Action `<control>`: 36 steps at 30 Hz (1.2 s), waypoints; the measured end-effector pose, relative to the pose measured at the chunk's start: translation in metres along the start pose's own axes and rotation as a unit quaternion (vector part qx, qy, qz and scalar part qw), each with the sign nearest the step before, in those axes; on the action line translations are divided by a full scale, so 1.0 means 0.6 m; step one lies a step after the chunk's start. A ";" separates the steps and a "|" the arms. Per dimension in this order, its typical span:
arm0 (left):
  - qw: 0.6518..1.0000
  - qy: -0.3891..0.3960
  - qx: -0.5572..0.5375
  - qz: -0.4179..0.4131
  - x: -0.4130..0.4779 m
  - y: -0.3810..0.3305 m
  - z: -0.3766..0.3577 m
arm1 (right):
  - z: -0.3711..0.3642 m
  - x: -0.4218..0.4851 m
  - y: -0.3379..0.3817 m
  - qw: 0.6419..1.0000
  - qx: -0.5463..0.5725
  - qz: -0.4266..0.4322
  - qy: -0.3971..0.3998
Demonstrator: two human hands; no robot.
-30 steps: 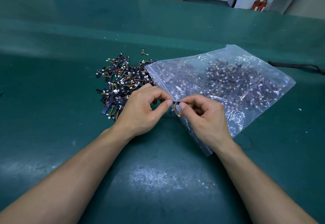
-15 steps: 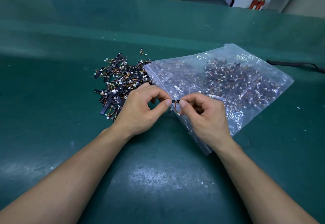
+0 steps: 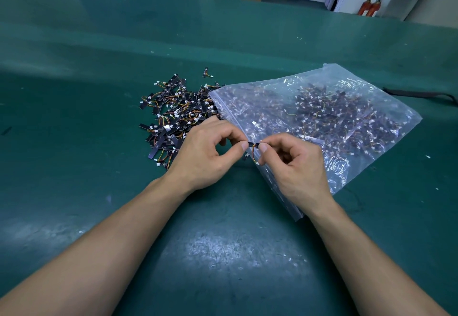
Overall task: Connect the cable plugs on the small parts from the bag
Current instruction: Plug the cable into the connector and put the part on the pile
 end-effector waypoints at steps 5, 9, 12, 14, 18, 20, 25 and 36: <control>1.000 0.003 0.003 0.001 0.001 -0.001 0.001 | -0.001 -0.001 0.001 1.000 0.013 -0.008 -0.003; 1.000 0.003 0.003 0.000 0.000 -0.002 0.002 | -0.002 -0.002 0.002 1.000 0.013 -0.005 -0.003; 1.000 0.007 -0.005 0.000 -0.001 -0.001 0.003 | -0.003 0.000 0.004 1.000 -0.003 0.003 -0.002; 1.000 0.004 -0.010 0.001 -0.001 -0.002 0.005 | -0.002 0.000 0.003 1.000 0.005 -0.001 -0.004; 1.000 -0.003 -0.002 -0.002 0.001 -0.002 0.006 | -0.001 -0.001 0.005 1.000 0.027 -0.003 -0.006; 1.000 -0.008 0.001 -0.004 0.002 -0.001 0.006 | -0.001 -0.002 0.005 1.000 0.025 -0.003 -0.011; 1.000 -0.013 0.001 -0.012 0.000 -0.004 0.006 | 0.001 0.000 0.003 1.000 0.001 0.010 -0.009; 0.999 -0.019 0.009 -0.041 0.003 -0.004 0.004 | 0.004 -0.001 0.002 1.000 0.021 0.006 -0.017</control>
Point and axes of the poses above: each hand's wrist, its own x-axis towards the middle knuckle, its own z-axis out of the back of the hand, y = z × x, the point moved 3 cm from there along x, towards the middle knuckle, and after that the axes turned 6 degrees about x, right-handed, at the moved point
